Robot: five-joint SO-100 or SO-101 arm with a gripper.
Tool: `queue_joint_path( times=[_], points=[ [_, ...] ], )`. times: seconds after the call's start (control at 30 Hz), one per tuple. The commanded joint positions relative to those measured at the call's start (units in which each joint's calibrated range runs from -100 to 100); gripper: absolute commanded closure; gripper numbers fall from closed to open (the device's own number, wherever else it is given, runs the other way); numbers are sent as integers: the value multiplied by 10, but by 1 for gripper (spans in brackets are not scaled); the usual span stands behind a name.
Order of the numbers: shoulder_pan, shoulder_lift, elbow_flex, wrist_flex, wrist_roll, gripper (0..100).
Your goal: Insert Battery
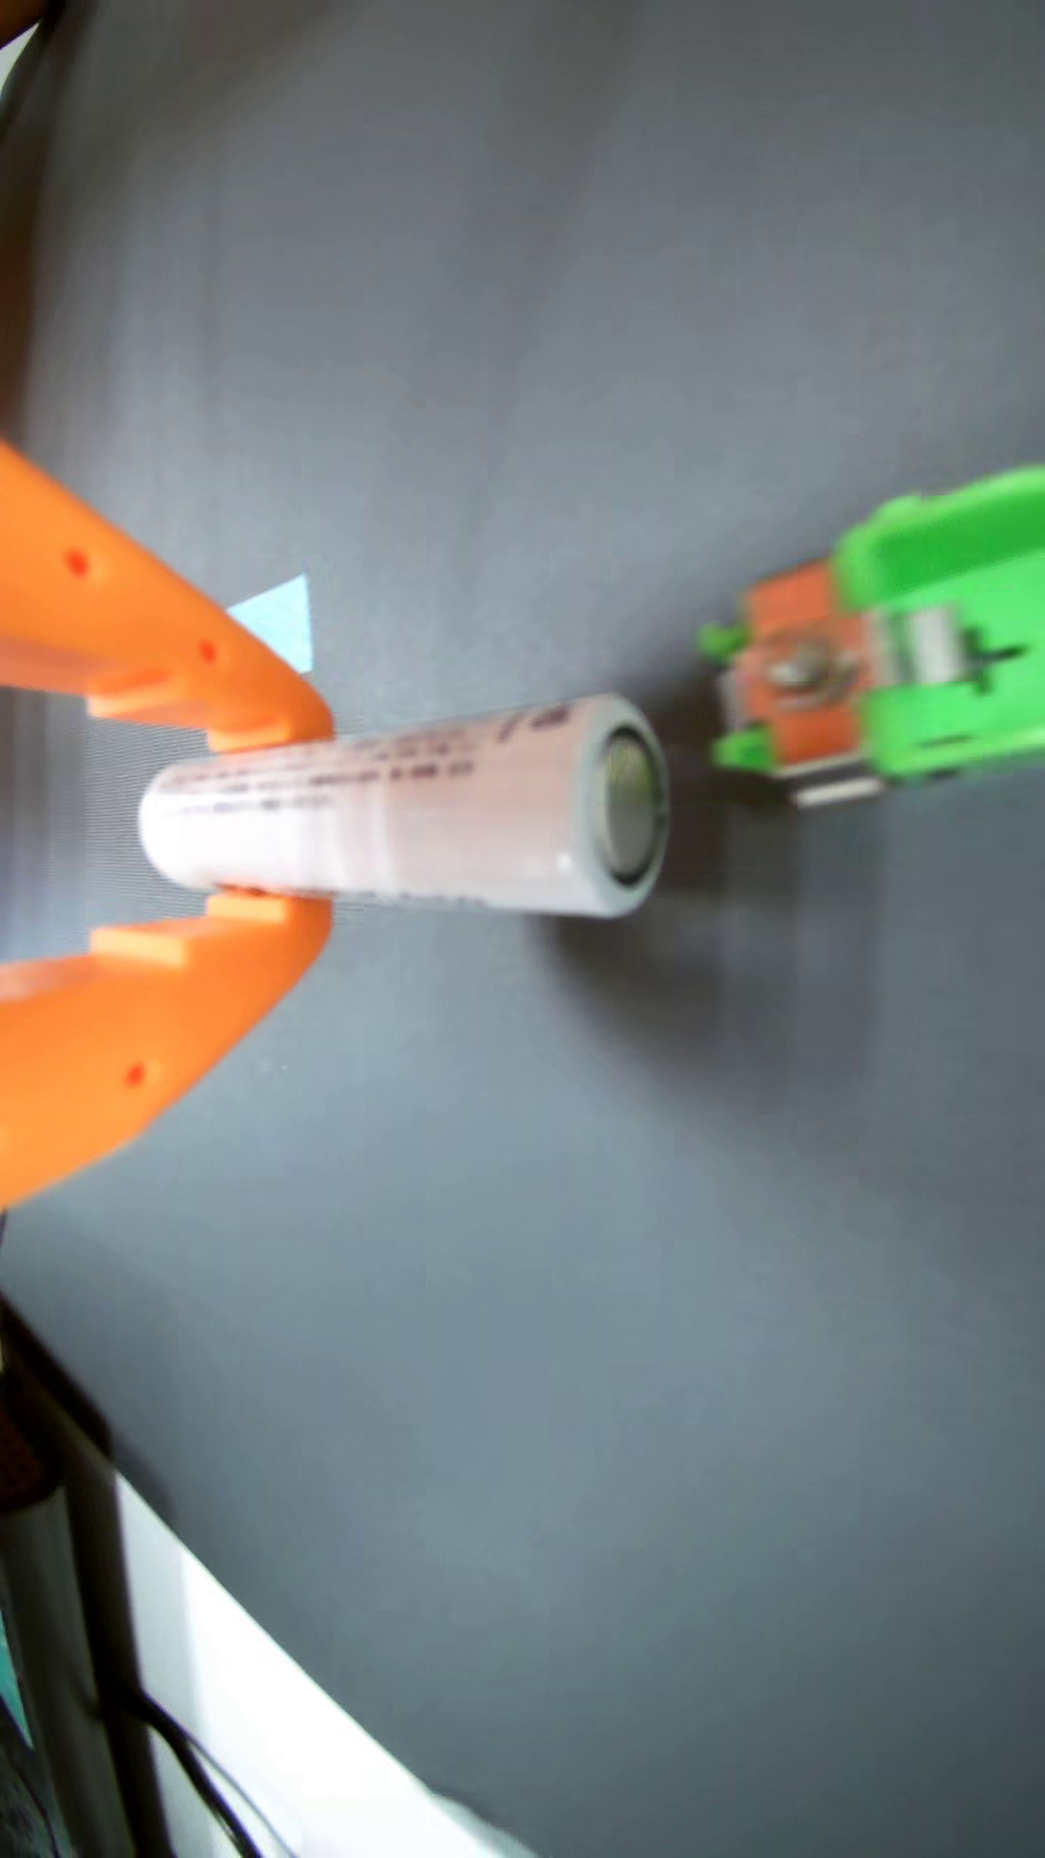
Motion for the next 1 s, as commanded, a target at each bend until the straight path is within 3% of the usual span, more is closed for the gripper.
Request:
queue_joint_path(
  times=[0.0,0.43,0.6,0.97],
  points=[
    [-69,-46,-24,3,-22,98],
    [-91,-114,-72,83,-35,98],
    [-142,-111,-78,102,-34,98],
    [-148,-111,-41,81,-40,98]
  ],
)
